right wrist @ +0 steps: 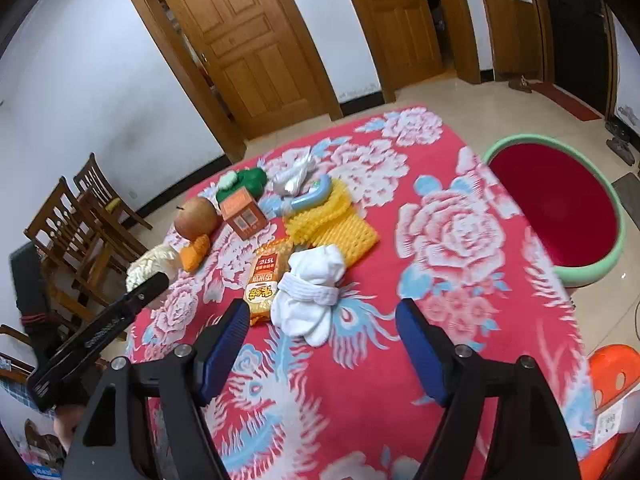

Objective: Collect trash
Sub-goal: 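Grasp the cream paper ball with the left tool while the right tool grasps the white cloth, then carry the paper ball and white cloth with both tools toward the red bucket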

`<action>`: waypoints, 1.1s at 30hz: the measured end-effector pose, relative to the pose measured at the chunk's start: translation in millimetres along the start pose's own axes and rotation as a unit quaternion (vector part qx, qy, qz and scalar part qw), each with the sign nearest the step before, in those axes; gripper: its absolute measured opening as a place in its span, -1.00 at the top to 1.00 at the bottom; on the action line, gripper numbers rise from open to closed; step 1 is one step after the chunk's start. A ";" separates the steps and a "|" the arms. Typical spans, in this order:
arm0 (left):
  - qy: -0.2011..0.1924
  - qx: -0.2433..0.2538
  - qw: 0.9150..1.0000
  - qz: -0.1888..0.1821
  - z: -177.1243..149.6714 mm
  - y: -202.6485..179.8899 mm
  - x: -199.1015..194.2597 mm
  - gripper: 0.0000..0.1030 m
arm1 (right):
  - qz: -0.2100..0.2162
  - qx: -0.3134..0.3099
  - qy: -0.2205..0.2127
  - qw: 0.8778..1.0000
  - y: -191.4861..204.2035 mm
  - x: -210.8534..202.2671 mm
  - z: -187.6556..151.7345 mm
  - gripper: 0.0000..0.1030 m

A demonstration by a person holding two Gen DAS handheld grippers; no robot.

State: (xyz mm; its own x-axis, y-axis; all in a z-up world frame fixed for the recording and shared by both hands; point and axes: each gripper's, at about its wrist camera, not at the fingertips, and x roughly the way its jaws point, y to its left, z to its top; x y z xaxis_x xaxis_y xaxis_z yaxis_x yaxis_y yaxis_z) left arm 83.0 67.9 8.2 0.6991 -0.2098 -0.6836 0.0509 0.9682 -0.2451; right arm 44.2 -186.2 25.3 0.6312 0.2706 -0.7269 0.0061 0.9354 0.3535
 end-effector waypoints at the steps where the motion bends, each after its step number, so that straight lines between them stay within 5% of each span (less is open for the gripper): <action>1: 0.002 0.000 1.000 -0.001 0.6 1.3 2.3 0.10 | -0.004 0.001 0.004 1.000 2.1 5.8 0.5 -0.52; 11: 0.018 0.016 0.999 -0.043 -2.5 1.9 21.4 0.10 | -0.033 0.034 0.029 0.998 13.8 59.8 2.1 -0.38; 15: 0.019 0.017 0.998 -0.055 -3.3 -0.5 24.0 0.10 | -0.043 0.040 0.044 0.997 15.8 74.6 0.0 -0.06; 33: 0.026 0.001 0.998 -0.059 -9.7 -13.9 14.2 0.10 | -0.011 0.033 0.046 0.998 6.1 75.1 -8.9 0.64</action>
State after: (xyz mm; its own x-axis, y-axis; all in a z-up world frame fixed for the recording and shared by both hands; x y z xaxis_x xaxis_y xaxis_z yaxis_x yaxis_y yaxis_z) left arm 85.3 50.2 -4.8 0.6506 -0.3292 -0.6843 0.1320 0.9364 -0.3250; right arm 84.7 -158.1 -32.3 0.5572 0.2730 -0.7842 0.0713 0.9252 0.3727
